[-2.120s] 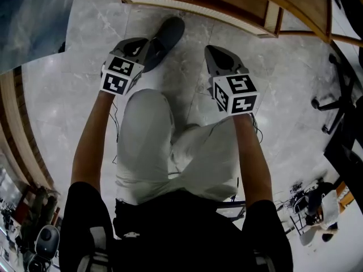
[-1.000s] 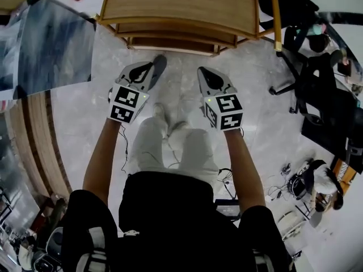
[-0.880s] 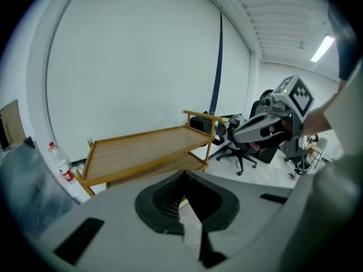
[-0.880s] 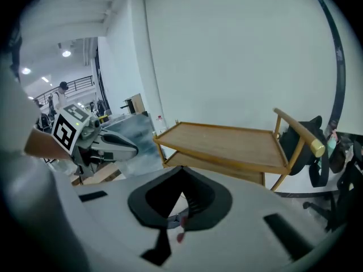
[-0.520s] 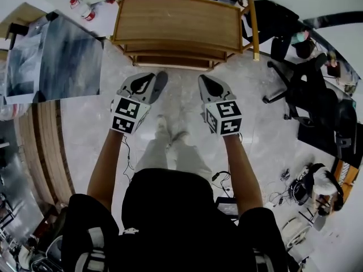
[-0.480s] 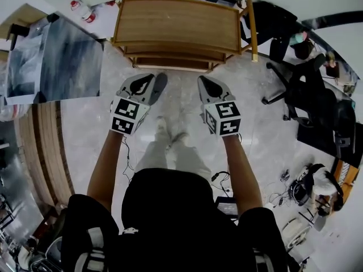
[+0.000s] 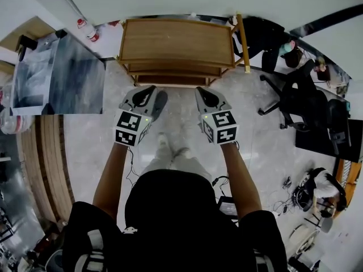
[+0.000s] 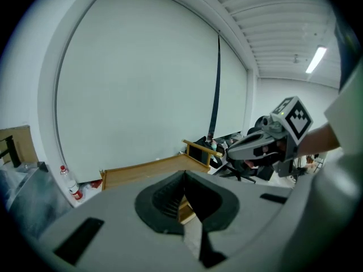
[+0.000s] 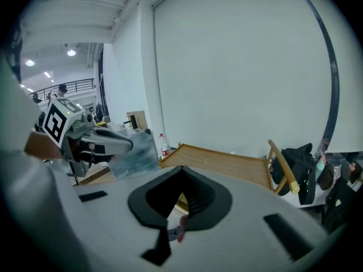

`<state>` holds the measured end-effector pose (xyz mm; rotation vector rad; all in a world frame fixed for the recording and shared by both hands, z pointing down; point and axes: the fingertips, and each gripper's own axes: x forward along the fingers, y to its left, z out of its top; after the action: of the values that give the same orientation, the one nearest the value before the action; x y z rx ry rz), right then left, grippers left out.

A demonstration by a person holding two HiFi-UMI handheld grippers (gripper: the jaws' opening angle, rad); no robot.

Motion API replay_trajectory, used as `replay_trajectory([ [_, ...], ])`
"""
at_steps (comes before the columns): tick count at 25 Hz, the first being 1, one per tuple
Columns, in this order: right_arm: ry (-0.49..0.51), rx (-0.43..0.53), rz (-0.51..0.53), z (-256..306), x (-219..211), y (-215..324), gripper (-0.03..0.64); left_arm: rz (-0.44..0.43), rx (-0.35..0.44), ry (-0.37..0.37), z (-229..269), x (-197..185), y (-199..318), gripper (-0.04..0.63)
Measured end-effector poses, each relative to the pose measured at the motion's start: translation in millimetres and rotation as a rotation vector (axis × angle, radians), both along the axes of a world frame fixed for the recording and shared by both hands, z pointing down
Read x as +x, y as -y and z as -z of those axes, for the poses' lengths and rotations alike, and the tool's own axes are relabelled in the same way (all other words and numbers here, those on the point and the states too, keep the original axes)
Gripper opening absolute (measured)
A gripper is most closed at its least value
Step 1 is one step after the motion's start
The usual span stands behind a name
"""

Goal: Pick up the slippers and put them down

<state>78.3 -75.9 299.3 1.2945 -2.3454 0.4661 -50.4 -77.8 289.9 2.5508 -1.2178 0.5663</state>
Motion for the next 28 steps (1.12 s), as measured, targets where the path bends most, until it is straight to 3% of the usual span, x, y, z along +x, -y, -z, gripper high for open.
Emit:
replay_trajectory([
  [13, 0.021, 0.106, -0.057, 43.7, -8.2, -7.9, -0.003, -0.018, 0.078, -0.041, 36.9, -3.9, -6.2, 0.008],
  [28, 0.06, 0.184, -0.032, 92.1, 17.7, -63.0, -0.003, 0.087, 0.18, -0.049, 89.1, 7.3, -56.3, 0.008],
])
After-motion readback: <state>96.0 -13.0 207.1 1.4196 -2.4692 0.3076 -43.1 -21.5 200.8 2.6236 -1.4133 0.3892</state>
